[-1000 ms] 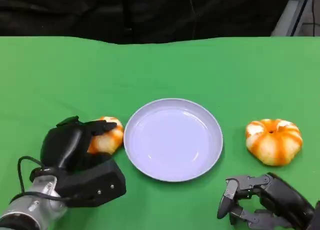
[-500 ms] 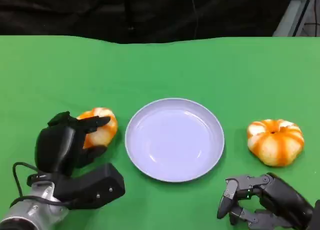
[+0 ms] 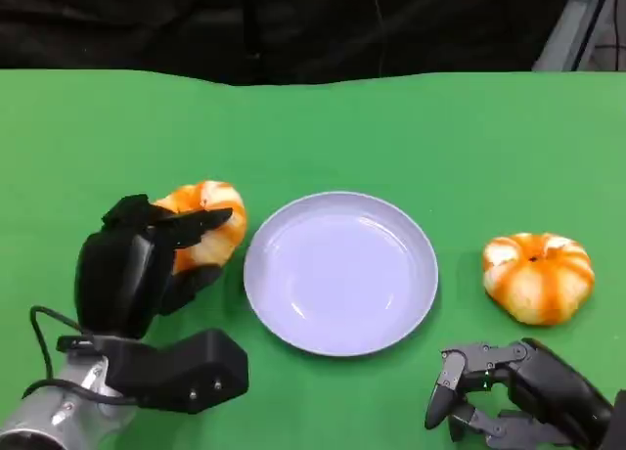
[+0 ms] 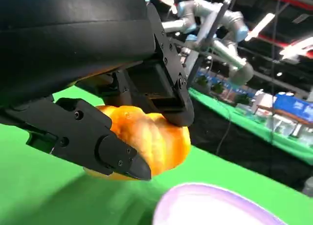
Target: Grasp the bread from the table and place it into the plate.
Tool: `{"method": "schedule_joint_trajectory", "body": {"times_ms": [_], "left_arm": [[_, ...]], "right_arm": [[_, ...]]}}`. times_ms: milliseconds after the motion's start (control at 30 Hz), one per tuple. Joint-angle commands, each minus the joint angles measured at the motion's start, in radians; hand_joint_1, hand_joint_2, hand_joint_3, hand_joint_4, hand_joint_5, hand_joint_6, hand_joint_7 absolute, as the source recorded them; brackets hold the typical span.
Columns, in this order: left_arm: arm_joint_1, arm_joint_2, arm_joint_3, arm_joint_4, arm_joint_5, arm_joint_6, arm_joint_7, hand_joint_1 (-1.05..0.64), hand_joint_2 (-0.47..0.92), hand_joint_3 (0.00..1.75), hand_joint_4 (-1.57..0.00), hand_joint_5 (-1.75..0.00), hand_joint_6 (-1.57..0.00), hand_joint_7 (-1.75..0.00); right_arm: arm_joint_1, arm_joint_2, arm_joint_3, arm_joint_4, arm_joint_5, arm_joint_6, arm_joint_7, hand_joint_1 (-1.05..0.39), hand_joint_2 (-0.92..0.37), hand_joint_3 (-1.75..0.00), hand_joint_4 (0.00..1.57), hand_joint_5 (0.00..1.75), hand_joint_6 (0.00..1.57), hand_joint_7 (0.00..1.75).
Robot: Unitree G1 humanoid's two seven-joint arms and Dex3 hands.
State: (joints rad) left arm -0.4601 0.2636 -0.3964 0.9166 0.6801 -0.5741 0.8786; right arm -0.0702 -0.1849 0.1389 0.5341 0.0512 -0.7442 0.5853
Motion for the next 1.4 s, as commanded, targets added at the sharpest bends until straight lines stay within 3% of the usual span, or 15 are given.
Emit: {"method": "schedule_joint_trajectory", "body": {"times_ms": [33,300,433,667,1100,1400], "left_arm": [[0.031,0.025,0.014,-0.076,0.009,-0.007,0.001,-0.1,0.89,0.0,-0.75,-1.17,-1.2,-0.14],[0.047,0.014,0.01,-0.114,0.01,-0.026,-0.016,-0.09,0.89,0.0,-0.75,-1.18,-1.2,-0.14],[0.046,0.002,-0.002,-0.133,0.017,-0.06,-0.02,-0.08,0.89,0.01,-0.81,-1.05,-1.21,-0.13],[0.044,-0.02,-0.005,-0.157,0.022,-0.075,-0.044,-0.08,0.89,0.01,-0.84,-1.02,-1.22,-0.12],[0.018,-0.072,-0.038,-0.124,0.031,-0.118,-0.097,-0.06,0.89,0.0,-0.78,-1.18,-1.23,-0.11],[-0.034,-0.109,-0.041,-0.038,-0.014,-0.172,-0.213,-0.03,0.9,0.01,-0.73,-1.17,-1.21,-0.09]], "right_arm": [[-0.008,-0.01,-0.003,0.01,0.001,-0.014,-0.003,-0.05,-0.88,-0.54,0.72,1.58,0.81,1.08],[-0.009,-0.009,-0.001,0.014,0.004,-0.015,0.001,-0.04,-0.89,-0.54,0.72,1.58,0.8,1.1],[-0.01,-0.007,0.0,0.028,-0.002,-0.029,-0.003,-0.04,-0.89,-0.54,0.73,1.57,0.8,1.1],[-0.012,-0.007,0.0,0.033,-0.008,-0.041,-0.009,-0.04,-0.9,-0.52,0.73,1.58,0.79,1.1],[-0.008,0.001,0.001,0.028,0.0,-0.031,0.001,-0.06,-0.9,-0.51,0.72,1.57,0.81,1.07],[-0.008,0.004,0.004,0.034,-0.002,-0.036,-0.001,-0.06,-0.89,-0.52,0.71,1.58,0.8,1.08]]}}
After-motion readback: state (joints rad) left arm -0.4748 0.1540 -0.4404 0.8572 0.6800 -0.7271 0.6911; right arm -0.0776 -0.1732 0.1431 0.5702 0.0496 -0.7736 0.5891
